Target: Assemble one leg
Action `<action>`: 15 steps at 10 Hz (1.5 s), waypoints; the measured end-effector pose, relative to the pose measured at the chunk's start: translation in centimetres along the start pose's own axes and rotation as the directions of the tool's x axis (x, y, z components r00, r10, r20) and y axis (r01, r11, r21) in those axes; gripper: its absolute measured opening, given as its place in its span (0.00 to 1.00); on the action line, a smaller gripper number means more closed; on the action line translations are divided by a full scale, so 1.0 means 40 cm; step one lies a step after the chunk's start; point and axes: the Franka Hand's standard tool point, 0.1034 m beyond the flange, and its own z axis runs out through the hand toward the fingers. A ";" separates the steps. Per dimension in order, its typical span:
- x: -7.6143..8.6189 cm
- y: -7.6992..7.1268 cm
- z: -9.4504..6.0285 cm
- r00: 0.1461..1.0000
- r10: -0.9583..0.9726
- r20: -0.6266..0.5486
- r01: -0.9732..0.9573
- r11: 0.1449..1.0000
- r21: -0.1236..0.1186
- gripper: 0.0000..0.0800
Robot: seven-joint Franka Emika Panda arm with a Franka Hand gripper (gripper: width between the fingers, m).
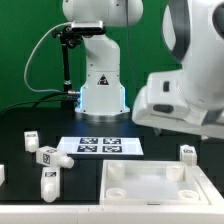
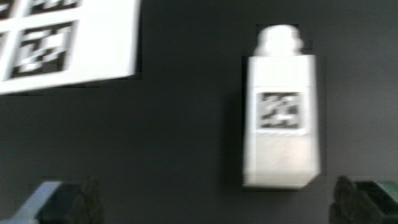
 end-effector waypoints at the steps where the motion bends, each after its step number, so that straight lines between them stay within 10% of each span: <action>1: -0.007 -0.021 -0.003 0.994 0.021 0.104 -0.027 0.998 0.063 0.81; 5: 0.022 -0.014 -0.001 0.974 0.020 0.224 -0.036 0.997 0.071 0.81; 7: 0.040 -0.037 0.038 0.966 0.077 0.245 -0.118 0.981 0.157 0.81; 15: 0.042 -0.079 0.119 0.973 0.106 0.203 -0.135 0.981 0.136 0.81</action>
Offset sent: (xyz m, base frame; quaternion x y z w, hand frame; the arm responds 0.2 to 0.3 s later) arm 0.0000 0.0000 0.0000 0.0000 -0.1296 0.0000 0.9916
